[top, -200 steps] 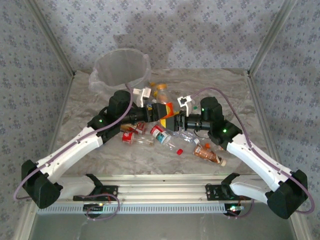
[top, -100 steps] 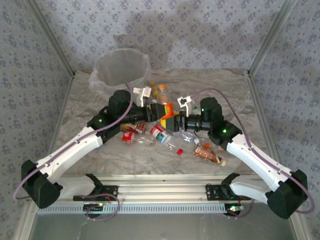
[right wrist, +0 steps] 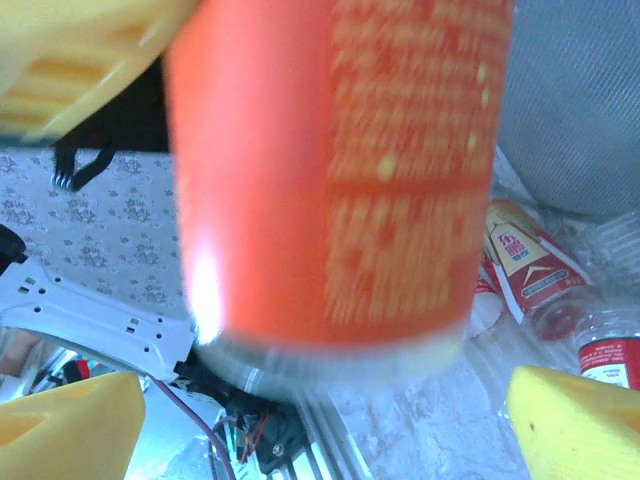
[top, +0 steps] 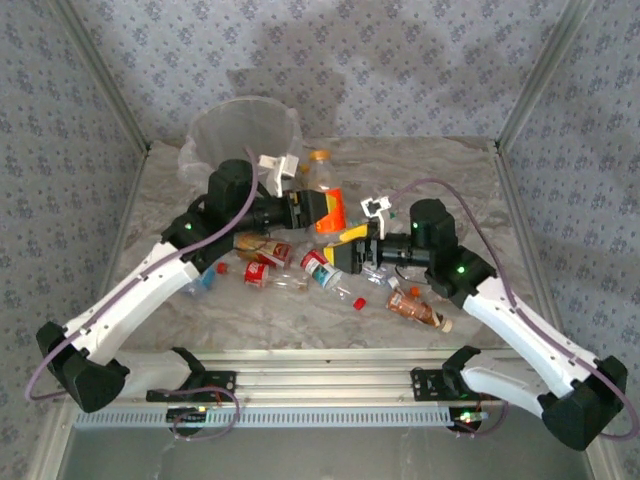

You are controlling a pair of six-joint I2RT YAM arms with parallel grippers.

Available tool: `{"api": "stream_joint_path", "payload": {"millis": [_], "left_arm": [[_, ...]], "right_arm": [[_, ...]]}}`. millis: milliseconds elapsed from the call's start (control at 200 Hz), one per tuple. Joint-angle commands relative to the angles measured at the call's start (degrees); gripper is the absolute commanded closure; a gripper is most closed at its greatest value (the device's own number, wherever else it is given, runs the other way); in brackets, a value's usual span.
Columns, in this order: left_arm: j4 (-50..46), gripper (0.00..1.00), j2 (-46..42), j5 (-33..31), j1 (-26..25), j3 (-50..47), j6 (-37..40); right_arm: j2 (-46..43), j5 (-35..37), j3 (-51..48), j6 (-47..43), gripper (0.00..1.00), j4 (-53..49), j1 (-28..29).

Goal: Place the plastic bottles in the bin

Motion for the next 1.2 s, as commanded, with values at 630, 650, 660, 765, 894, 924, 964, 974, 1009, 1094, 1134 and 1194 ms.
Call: {"api": "stream_joint_path", "payload": {"millis": [630,650,660,765,894,924,964,974,1009,1094,1134,1194], "left_arm": [[-37.45,0.54,21.53,-12.96,19.27,44.53,35.88],[-37.87,0.54,22.28,-13.82,19.54,45.42,36.63],[-38.14,0.54,22.8,-14.31,19.6,45.86,37.12],[-41.3,0.55,28.01,-18.37,20.66,50.73,40.85],[-44.49,0.55,34.16,-19.96,22.7,56.34,42.54],[-44.86,0.55,35.37,-20.66,23.09,57.54,43.06],[-45.13,0.55,36.71,-22.03,23.34,58.91,43.91],[-45.08,0.55,36.99,-22.39,23.38,59.16,44.19],[-45.02,0.55,38.0,-23.7,23.59,60.01,45.12],[-45.14,0.55,40.29,-24.85,24.32,61.7,46.49],[-45.07,0.55,41.27,-24.9,24.6,62.02,47.03],[-45.15,0.55,42.73,-24.87,24.91,62.17,47.87]], "right_arm": [[-10.81,12.87,11.64,-8.98,0.0,-18.31,-0.39],[-10.75,13.0,11.65,-9.04,0.0,-18.47,-0.36],[-10.74,13.04,11.65,-9.1,0.0,-18.56,-0.34],[-10.66,13.61,11.87,-9.24,0.0,-19.45,-0.45],[-10.79,13.89,11.98,-9.38,0.0,-20.38,-0.46],[-10.78,14.01,11.99,-9.3,0.0,-20.61,-0.46],[-10.87,14.13,11.82,-9.42,0.0,-20.83,-0.46],[-10.84,14.14,11.82,-9.46,0.0,-20.82,-0.5],[-10.83,14.22,11.73,-9.45,0.0,-20.94,-0.46],[-10.83,14.32,11.59,-9.48,0.0,-21.02,-0.48],[-10.83,14.39,11.47,-9.5,0.0,-20.96,-0.47],[-10.75,14.38,11.38,-9.48,0.0,-21.26,-0.47]]}}
